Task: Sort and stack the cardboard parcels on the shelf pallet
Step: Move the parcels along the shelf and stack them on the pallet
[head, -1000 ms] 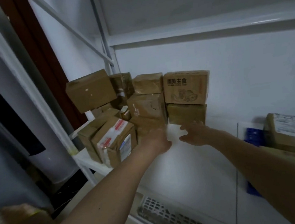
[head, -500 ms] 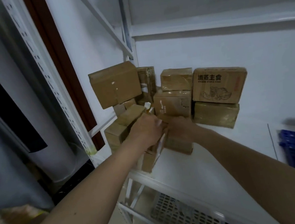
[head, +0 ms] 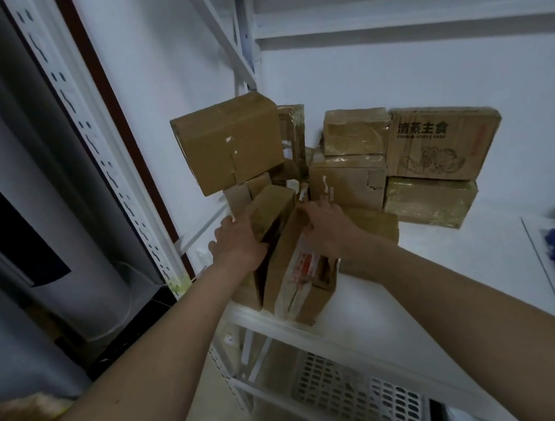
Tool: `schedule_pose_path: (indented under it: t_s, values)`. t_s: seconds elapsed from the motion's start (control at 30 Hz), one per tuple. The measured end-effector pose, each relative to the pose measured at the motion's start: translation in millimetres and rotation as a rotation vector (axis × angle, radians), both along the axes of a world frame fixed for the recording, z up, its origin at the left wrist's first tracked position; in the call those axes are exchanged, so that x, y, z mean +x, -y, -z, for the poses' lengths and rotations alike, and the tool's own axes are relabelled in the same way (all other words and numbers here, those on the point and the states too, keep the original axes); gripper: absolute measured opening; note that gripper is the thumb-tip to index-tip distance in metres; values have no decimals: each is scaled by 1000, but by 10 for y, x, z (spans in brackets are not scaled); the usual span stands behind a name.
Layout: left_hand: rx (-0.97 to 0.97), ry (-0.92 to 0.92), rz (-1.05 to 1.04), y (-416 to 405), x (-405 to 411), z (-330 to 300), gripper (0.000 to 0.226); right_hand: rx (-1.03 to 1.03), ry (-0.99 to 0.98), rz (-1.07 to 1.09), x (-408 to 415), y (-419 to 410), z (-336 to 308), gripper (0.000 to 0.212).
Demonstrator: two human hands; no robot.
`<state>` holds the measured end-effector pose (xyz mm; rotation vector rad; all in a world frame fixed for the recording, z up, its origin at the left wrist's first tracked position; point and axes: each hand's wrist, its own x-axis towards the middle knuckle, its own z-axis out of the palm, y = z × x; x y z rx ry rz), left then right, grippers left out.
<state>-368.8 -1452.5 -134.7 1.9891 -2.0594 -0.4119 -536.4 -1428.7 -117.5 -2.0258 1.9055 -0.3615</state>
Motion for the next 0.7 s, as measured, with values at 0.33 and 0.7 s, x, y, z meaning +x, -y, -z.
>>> schedule_pose_path:
  t_s: [0.33,0.7]
  values:
    - [-196,87,-10,32,51,-69,57,-20,35,54,-35,127,24,45]
    - [-585,-82,227,-281,141,-835,61,-40,202,116,148,187,-250,31]
